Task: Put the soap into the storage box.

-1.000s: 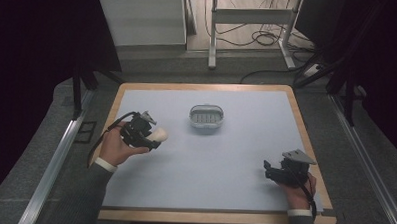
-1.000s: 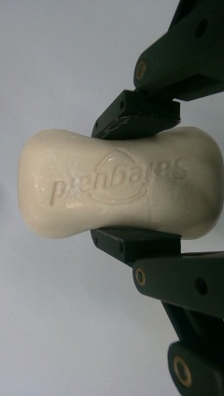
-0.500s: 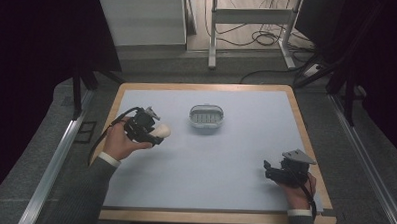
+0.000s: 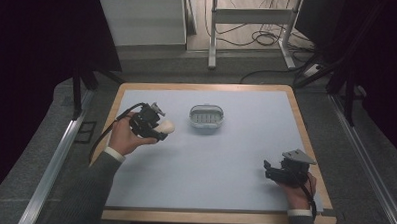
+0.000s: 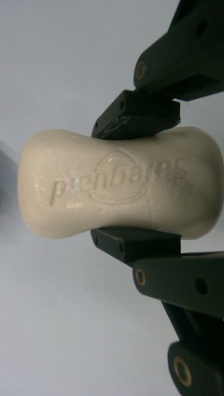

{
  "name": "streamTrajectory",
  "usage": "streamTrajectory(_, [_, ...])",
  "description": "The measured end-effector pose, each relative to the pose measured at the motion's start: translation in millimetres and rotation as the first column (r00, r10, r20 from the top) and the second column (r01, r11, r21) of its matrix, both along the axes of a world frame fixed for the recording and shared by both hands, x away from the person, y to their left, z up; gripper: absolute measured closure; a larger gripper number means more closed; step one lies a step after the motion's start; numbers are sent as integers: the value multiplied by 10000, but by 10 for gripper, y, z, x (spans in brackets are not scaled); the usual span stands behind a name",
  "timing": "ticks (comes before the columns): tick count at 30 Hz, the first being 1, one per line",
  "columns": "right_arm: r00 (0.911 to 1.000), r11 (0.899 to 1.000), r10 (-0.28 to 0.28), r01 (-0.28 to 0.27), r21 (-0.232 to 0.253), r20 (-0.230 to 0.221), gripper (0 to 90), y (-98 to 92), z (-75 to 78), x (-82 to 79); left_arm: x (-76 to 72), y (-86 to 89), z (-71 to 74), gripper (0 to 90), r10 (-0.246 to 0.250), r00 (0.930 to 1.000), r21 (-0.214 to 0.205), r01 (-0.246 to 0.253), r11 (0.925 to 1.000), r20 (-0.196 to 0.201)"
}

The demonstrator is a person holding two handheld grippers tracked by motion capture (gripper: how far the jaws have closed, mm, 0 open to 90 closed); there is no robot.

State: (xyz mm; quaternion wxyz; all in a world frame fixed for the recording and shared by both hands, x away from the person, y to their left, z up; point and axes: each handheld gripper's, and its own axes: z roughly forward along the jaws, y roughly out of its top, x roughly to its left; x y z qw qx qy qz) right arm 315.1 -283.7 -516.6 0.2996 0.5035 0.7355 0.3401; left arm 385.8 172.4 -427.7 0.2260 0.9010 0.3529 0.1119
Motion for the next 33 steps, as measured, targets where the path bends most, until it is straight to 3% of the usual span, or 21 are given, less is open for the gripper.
streamTrajectory(9, [10000,10000,2,-2,-15,-22,82,-1,-7,4,100,-32,-10,497,-2,10000,149,2,9999,1])
streamTrajectory(20, [10000,10000,7,-7,-67,-25,82,5,-11,5,199,-94,38,497,43,9999,29,-43,10000,105])
streamTrajectory(25, [10000,9999,3,-3,-119,-50,82,9,-17,6,251,-147,50,497,-147,9999,239,146,9996,50])
streamTrajectory(26, [10000,9999,-4,4,-113,-53,82,8,-18,7,259,-157,45,497,-78,9999,83,78,9999,67])
streamTrajectory(30, [10000,10000,-19,18,-80,-54,82,4,-23,10,309,-162,37,497,-65,10000,131,65,9999,12])
streamTrajectory(31, [10000,10000,-22,22,-76,-58,82,3,-24,10,313,-169,30,497,50,10000,-66,-49,10000,16])
streamTrajectory(32, [10000,10000,-21,21,-83,-49,82,2,-24,10,331,-155,42,497,-87,10000,137,87,9999,18])
streamTrajectory(33, [10000,10000,-27,26,-92,-47,82,2,-23,9,336,-162,37,497,-4,10000,-22,4,10000,13])
